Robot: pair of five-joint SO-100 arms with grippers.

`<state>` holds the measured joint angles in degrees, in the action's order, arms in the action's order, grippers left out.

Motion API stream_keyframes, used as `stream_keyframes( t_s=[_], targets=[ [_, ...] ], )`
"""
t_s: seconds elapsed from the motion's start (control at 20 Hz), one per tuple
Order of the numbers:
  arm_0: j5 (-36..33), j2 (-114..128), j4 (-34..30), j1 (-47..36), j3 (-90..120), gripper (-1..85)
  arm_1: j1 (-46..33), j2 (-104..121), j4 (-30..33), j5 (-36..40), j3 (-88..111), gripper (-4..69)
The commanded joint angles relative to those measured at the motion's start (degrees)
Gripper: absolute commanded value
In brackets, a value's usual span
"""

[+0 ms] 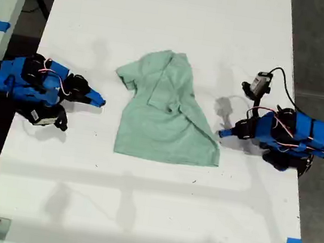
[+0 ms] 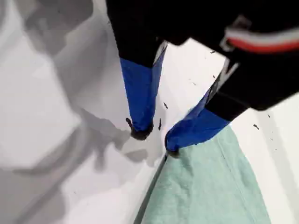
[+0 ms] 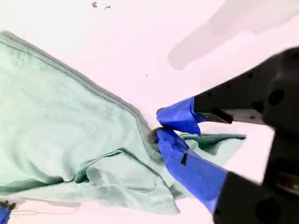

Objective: Fold t shirt

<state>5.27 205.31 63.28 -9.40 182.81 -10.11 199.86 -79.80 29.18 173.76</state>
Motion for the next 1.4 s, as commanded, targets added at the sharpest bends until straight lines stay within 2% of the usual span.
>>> stream_keyframes(
  t_s=[0.0, 0.15, 0.3, 0.35, 0.4, 0.5, 0.6, 0.75, 0.8, 0.85, 0.95, 1.1, 1.35],
  targets=[
    [1.1, 0.2, -0.1, 2.0, 0.9, -0.1, 0.8, 0.6, 0.0, 0.5, 2.7, 5.2],
    [6.9, 0.2, -0.8, 1.9, -0.2, -0.1, 0.9, 0.6, 0.1, 0.6, 2.7, 5.0],
    [18.9, 0.2, -3.4, 3.3, -2.2, -0.2, 0.9, 0.6, 0.1, 0.7, 2.7, 4.9],
    [20.0, -0.3, -2.5, 1.9, -4.6, -0.2, 0.7, 0.6, 0.1, 0.8, 2.7, 4.9],
    [21.7, -5.5, -0.8, -0.2, -8.1, -0.3, 0.5, 0.6, 0.1, 0.9, 2.7, 4.8],
    [25.1, -33.0, -1.6, -1.6, -20.4, -0.3, 0.5, 0.6, 0.1, 0.9, 2.7, 4.2],
    [21.1, -57.3, 1.2, -4.2, -38.2, -0.3, 0.7, 0.6, 0.1, 0.9, 2.7, 3.9],
    [3.6, -68.2, 1.4, -16.3, -50.4, 1.5, 1.0, 0.6, 0.1, 0.8, 2.7, 3.5],
    [-1.2, -69.3, 1.6, -20.9, -52.1, 5.1, 1.1, 0.6, 0.1, 0.8, 2.7, 3.5],
    [-5.4, -71.2, 1.6, -24.4, -54.3, 12.0, 1.1, 0.6, 0.1, 0.9, 2.7, 3.5],
    [-12.0, -77.0, 2.1, -28.6, -60.0, 19.8, 1.1, 0.6, 0.1, 1.1, 2.7, 3.6],
    [-15.3, -84.6, 2.8, -33.0, -63.6, 25.7, 1.1, 0.6, 0.1, 1.2, 2.7, 3.8],
    [-15.5, -98.3, 1.1, -32.5, -66.4, 25.8, 1.4, 0.6, 0.1, 1.2, 2.7, 3.7]
  ],
)
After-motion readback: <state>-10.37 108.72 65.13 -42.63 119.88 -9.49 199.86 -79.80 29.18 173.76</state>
